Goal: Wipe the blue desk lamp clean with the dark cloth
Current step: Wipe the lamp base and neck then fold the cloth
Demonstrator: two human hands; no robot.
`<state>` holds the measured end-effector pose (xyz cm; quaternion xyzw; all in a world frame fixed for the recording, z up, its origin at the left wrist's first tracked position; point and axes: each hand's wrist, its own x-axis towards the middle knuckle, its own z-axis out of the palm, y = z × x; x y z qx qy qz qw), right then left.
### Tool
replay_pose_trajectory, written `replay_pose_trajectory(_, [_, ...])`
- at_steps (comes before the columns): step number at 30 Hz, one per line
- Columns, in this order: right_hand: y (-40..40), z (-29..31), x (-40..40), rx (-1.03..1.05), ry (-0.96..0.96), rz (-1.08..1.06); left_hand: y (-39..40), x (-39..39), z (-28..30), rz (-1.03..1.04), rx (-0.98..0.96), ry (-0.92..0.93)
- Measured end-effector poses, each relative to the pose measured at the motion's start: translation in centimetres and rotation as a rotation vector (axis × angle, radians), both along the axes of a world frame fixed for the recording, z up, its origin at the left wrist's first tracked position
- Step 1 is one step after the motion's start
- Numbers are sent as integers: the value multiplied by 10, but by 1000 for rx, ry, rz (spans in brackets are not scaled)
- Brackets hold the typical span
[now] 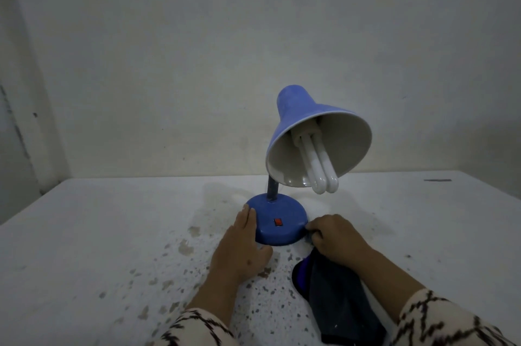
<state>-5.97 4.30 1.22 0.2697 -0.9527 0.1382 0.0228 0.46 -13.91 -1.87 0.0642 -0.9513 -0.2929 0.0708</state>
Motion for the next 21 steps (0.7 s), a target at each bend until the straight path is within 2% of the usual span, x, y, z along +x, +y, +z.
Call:
replay_pose_trajectory(3, [11,9,-3,-102,-64,7,0,0,0,-3,-8,-4])
replay_pose_trajectory(7, [16,11,-11,-464,-18,-235,0,-1,-2,4,-13,1])
replay_pose_trajectory(9, [7,5,-11,-426,-28,-238,-1,-2,-3,1,-18,4])
replay_pose_trajectory(12, [-10,-3,-8,-269,-67,-110,-1,-2,-3,-5,-29,0])
replay_pose_trajectory(15, [-16,-8,-5,-102,-13,-78,-1,-2,-4,-8,-40,3])
replay_pose_trajectory(21, [-17,-15,9,27,64,-28,2,-2,-4,21,-24,20])
